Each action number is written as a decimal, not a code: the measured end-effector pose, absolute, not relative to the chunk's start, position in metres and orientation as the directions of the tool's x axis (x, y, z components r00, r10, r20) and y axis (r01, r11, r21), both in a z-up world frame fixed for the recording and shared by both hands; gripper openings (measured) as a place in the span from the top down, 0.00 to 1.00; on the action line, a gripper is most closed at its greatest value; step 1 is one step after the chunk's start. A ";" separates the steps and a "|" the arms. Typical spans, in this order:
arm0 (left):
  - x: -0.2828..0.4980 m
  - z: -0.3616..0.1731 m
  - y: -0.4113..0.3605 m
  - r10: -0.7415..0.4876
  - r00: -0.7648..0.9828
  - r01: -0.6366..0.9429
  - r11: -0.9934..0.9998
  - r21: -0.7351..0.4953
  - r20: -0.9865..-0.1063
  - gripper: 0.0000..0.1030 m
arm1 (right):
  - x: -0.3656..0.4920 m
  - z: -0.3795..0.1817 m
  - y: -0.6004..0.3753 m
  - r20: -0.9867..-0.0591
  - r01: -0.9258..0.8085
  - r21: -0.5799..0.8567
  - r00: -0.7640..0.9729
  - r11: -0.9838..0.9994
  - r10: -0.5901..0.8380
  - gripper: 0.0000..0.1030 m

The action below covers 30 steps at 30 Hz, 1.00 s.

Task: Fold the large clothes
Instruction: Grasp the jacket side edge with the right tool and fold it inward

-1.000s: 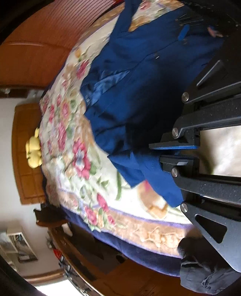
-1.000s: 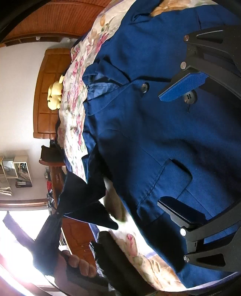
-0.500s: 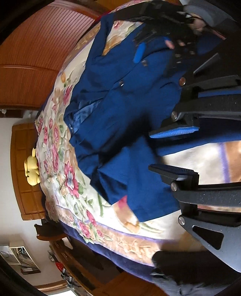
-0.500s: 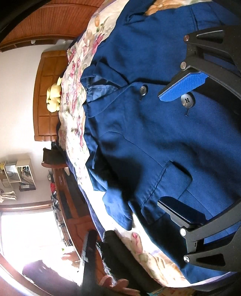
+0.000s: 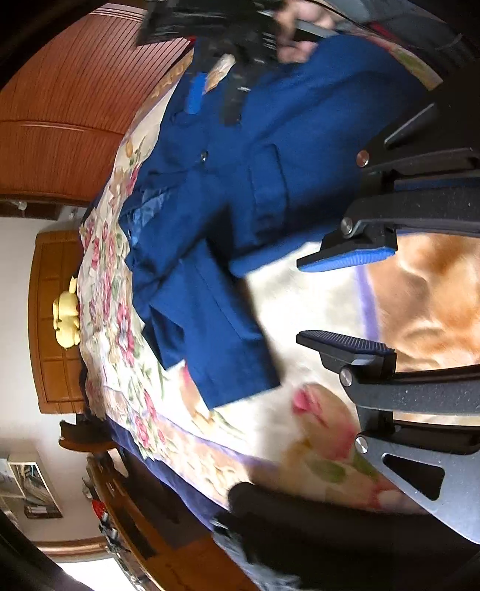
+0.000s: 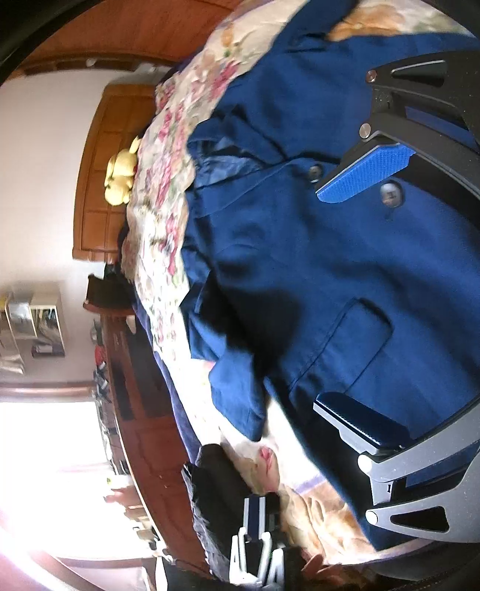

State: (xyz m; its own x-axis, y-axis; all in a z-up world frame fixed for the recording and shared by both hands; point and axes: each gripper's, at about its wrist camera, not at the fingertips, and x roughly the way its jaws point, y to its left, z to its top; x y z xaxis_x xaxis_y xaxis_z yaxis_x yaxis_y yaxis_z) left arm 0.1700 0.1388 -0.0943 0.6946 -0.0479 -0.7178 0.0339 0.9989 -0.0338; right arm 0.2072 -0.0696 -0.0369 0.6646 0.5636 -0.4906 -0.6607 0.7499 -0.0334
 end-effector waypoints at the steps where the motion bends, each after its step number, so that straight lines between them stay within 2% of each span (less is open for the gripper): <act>1: 0.165 -0.097 0.144 -0.045 0.698 0.026 0.999 -0.038 -0.714 0.67 | 0.208 -0.031 -0.065 -0.490 -0.671 -0.040 0.659 0.740 0.571 0.01; 8: 0.145 -0.103 0.169 -0.058 0.720 -0.002 0.996 -0.085 -0.692 0.66 | 0.234 0.002 -0.022 -0.506 -0.733 -0.039 0.601 0.679 0.619 0.04; 11: 0.139 -0.107 0.180 -0.050 0.719 -0.016 0.996 -0.089 -0.694 0.66 | 0.252 -0.003 0.006 -0.539 -0.734 -0.055 0.592 0.677 0.599 0.05; 15: 0.136 -0.118 0.188 -0.015 0.704 -0.044 0.997 -0.064 -0.710 0.66 | 0.281 -0.026 0.051 -0.612 -0.748 -0.059 0.550 0.661 0.568 0.12; 20: 0.124 -0.125 0.201 -0.007 0.710 -0.074 0.994 -0.084 -0.704 0.66 | 0.320 -0.058 0.095 -0.692 -0.723 -0.061 0.528 0.688 0.493 0.31; 21: 0.121 -0.125 0.203 -0.004 0.714 -0.080 0.993 -0.087 -0.700 0.66 | 0.326 -0.062 0.099 -0.702 -0.720 -0.057 0.522 0.691 0.485 0.41; 22: 0.120 -0.126 0.203 -0.001 0.714 -0.083 0.993 -0.086 -0.700 0.65 | 0.331 -0.066 0.102 -0.710 -0.726 -0.049 0.509 0.686 0.487 0.60; 25: 0.118 -0.126 0.206 0.000 0.710 -0.089 0.992 -0.090 -0.705 0.66 | 0.334 -0.063 0.102 -0.699 -0.737 -0.051 0.508 0.674 0.504 0.85; 28: 0.117 -0.124 0.207 -0.013 0.713 -0.088 0.990 -0.107 -0.701 0.66 | 0.327 -0.047 0.090 -0.654 -0.735 -0.070 0.544 0.675 0.525 0.91; 30: 0.121 -0.121 0.203 -0.017 0.716 -0.084 0.990 -0.111 -0.698 0.65 | 0.321 -0.035 0.074 -0.619 -0.719 -0.071 0.575 0.691 0.535 0.91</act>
State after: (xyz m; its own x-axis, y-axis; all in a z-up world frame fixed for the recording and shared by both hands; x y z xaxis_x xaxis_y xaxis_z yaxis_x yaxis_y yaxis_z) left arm 0.1212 0.2034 -0.1207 0.7162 -0.0168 -0.6977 -0.0845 0.9903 -0.1105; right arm 0.3208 0.0736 -0.0349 0.5753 0.5351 -0.6186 -0.7194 0.6909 -0.0713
